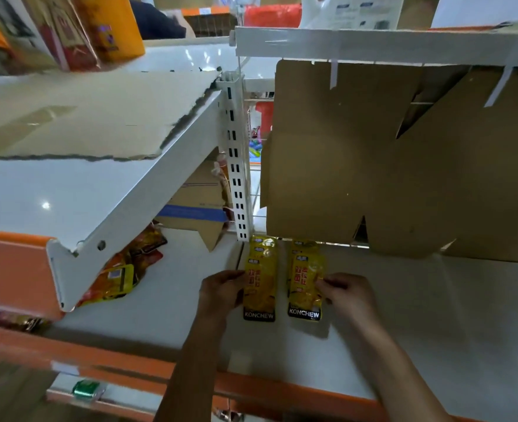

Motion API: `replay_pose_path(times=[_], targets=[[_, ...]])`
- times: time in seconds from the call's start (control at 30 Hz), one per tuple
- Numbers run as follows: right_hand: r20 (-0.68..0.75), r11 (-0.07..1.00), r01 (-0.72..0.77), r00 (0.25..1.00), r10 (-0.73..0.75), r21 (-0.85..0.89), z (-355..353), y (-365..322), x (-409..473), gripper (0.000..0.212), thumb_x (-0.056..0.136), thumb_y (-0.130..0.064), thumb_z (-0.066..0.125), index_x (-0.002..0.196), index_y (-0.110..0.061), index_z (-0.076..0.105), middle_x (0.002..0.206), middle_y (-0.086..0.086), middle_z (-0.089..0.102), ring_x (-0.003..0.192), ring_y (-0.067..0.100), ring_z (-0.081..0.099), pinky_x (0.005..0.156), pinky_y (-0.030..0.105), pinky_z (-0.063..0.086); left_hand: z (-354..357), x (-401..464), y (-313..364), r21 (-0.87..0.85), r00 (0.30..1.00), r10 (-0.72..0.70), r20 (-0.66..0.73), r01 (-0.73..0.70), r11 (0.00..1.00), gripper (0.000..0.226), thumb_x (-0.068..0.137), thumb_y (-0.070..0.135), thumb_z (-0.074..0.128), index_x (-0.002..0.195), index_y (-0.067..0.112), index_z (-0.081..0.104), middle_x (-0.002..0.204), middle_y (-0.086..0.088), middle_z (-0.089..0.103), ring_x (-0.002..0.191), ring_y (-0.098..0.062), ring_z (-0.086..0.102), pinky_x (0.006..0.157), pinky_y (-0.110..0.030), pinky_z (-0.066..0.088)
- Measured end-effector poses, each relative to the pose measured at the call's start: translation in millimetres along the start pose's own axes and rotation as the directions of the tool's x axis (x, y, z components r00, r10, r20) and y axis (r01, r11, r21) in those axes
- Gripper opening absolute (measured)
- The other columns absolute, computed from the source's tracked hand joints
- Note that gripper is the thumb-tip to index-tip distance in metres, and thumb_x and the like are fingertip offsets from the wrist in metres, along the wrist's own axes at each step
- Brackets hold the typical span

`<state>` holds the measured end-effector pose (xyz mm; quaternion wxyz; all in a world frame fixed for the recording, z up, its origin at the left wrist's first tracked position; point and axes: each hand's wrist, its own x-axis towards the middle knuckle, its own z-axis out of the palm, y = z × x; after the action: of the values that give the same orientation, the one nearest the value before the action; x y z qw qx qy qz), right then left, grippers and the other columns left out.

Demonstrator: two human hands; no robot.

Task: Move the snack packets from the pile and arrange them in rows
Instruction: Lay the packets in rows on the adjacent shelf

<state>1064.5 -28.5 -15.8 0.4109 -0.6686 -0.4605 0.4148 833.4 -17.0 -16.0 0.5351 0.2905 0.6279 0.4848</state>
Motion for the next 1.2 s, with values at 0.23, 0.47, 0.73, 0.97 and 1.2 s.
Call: replay_pose_path(times=[0.23,0.47,0.73,0.97,1.2], targets=[[0.002,0.998,-0.035,0.999,0.035,-0.047,1.1,0.7,4.7,0.015,0.083,-0.022,0.076,0.069,-0.021,0.075,0.051,-0.013,0.064,0.047,-0.006,0.055,0.058,0.023,0.042,4.6,14.6,0.0,0.055,1.000,-0.016,0.002,0.016,0.998,0.010,0.087,0.007,0.073,0.097,0.008,0.074,0.090,-0.013,0.077,0.084,-0.030,0.074,0.071,-0.035,0.062],[-0.020,0.995,-0.093,0.996,0.092,-0.023,2.4,1.8,10.9,0.018,0.081,-0.021,0.078,0.064,-0.027,0.073,0.059,-0.014,0.070,0.056,-0.004,0.062,0.061,0.022,0.046,9.1,25.1,0.3,0.109,1.000,0.001,-0.025,0.002,0.994,0.007,0.086,0.008,0.073,0.093,0.010,0.075,0.082,-0.008,0.075,0.067,-0.015,0.071,0.052,-0.021,0.056],[-0.035,0.979,-0.199,0.979,0.200,0.036,6.7,6.0,19.2,0.006,0.075,-0.025,0.083,0.073,-0.022,0.078,0.070,-0.008,0.075,0.074,0.008,0.071,0.065,0.022,0.049,7.7,39.8,-6.7,0.206,0.996,0.062,-0.062,-0.048,0.977,0.007,0.084,0.012,0.077,0.088,0.018,0.077,0.086,-0.004,0.077,0.081,-0.019,0.074,0.075,-0.035,0.061],[-0.029,0.973,-0.226,0.973,0.227,0.035,13.2,8.1,21.5,0.008,0.076,-0.026,0.080,0.071,-0.020,0.079,0.066,-0.005,0.074,0.071,0.012,0.072,0.074,0.032,0.058,5.8,41.8,-9.9,0.310,0.991,0.122,-0.055,-0.099,0.946,0.008,0.082,0.015,0.079,0.091,0.016,0.078,0.080,0.000,0.077,0.076,-0.016,0.074,0.075,-0.037,0.062],[-0.041,0.978,-0.208,0.977,0.207,-0.004,12.0,4.2,21.8,0.007,0.077,-0.022,0.078,0.070,-0.021,0.078,0.062,-0.006,0.072,0.068,0.011,0.070,0.061,0.024,0.049,6.3,41.0,-12.0,0.375,0.986,0.163,-0.044,-0.135,0.917,0.008,0.084,0.018,0.077,0.085,0.025,0.074,0.082,0.005,0.075,0.076,-0.010,0.071,0.065,-0.023,0.057]])
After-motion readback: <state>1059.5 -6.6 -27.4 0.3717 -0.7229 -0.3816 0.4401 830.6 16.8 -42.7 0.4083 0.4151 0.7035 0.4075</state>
